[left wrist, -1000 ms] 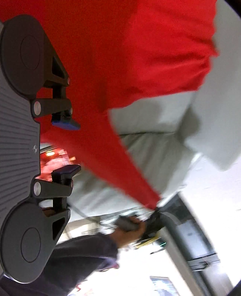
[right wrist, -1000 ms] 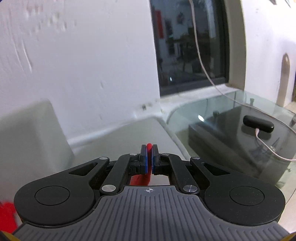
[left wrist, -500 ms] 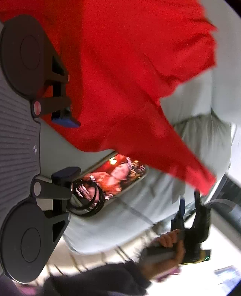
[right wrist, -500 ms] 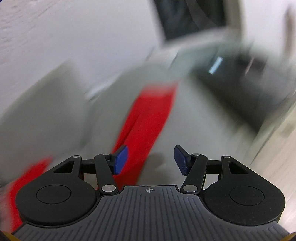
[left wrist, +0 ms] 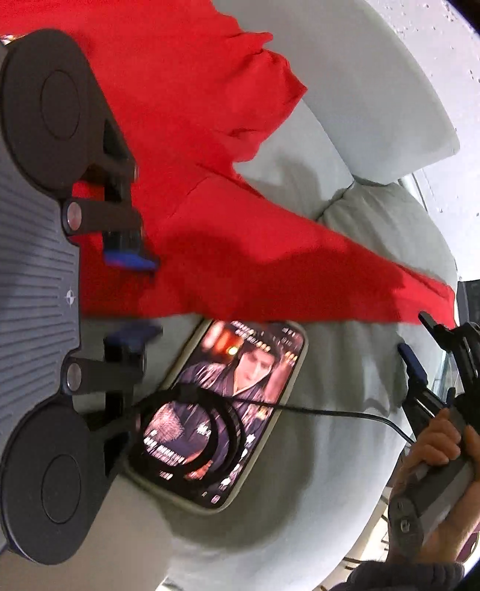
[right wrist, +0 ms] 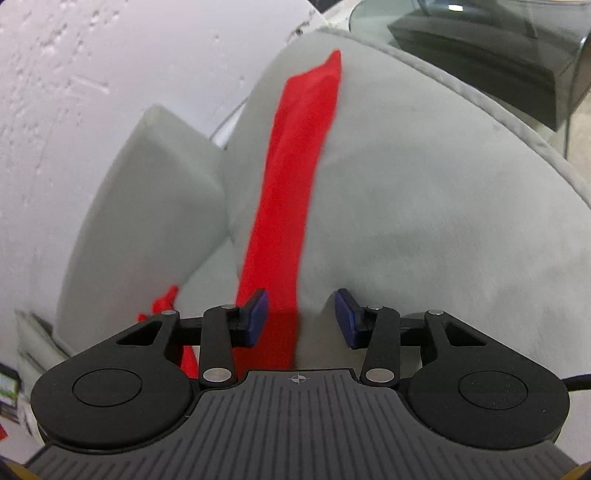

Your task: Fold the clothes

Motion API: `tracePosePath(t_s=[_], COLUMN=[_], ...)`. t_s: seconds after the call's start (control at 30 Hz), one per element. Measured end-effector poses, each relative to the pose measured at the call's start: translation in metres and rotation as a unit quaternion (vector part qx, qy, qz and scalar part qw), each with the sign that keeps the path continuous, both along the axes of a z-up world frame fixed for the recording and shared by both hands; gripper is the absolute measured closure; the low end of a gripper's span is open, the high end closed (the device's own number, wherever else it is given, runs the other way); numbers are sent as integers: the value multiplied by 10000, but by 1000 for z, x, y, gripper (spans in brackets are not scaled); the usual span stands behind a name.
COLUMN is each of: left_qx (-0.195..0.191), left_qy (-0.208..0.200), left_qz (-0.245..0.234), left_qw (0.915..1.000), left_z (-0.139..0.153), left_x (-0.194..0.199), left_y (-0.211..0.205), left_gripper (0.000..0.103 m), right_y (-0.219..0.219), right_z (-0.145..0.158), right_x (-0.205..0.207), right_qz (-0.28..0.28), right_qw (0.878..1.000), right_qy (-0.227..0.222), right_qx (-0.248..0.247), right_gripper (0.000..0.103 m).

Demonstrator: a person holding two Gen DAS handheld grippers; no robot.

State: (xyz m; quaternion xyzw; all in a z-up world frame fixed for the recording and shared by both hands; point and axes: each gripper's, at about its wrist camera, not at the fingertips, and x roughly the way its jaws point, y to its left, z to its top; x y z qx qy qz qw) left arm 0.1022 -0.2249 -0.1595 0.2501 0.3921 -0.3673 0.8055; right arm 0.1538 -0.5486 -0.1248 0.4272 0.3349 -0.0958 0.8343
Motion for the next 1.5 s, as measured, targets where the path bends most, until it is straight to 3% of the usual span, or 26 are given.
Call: tracePosePath(t_s=[0.13,0.23,0.43,0.53,0.6,0.63,0.7,0.77,0.8,0.93,1.0,1.1,1.2,1.33,1.4,1.5], left_qx=[-57,-244,-724,-683,-623,-627,-739,-1056,-1217,-1949,-2234,-2417,-2526,-2720,-2852,-2985], left_qy=[82,222,610,857,986,1037,1139,1221,1264,1315,1160,756,445,322,201,44], left_qz=[89,31,-158,-211,-86,-28,-10,-30,-32,380,874,1757,2698,3749,3908,3934], left_qw=[9999,9995,9954,9938,9931,9926,9907,9869,9845,9712,9638,9513,9281,8857,8749,8695], left_z=[1,8,22,12,9,12,23,44,55,95,110,119,116,107,112,113], left_x=[11,10,7,14,15,14,9,0,-4,-7,-5,-3,-3,2,13,41], left_y=[-3,6,24,22,22,23,30,50,60,128,169,227,287,358,380,406], left_gripper=[100,100,101,101,93,92,73,67,65,62,61,60,60,60,61,60], right_y=[-2,1,17,17,14,15,17,26,33,74,98,133,168,229,258,293], right_z=[-6,-6,15,15,15,20,31,55,69,137,168,199,214,215,214,210], right_x=[24,36,20,15,16,15,12,1,-6,-41,-54,-59,-49,-16,0,26], right_qz=[-143,-187,-582,-640,-636,-705,-844,-1027,-1128,-868,-494,208,998,1730,1941,2233], right_qw=[9998,9987,9892,9850,9834,9827,9810,9761,9725,9636,9615,9609,9627,9507,9448,9407], right_qy=[-64,-48,-10,280,481,521,601,495,401,-130,-448,-856,-1225,-1411,-1486,-1579], right_qx=[-85,-467,-1345,-1575,-1629,-1633,-1641,-1849,-1996,-2525,-2666,-2626,-2198,-2154,-2182,-2009], right_gripper=[70,101,102,102,102,101,70,50,50,46,39,37,37,37,37,37])
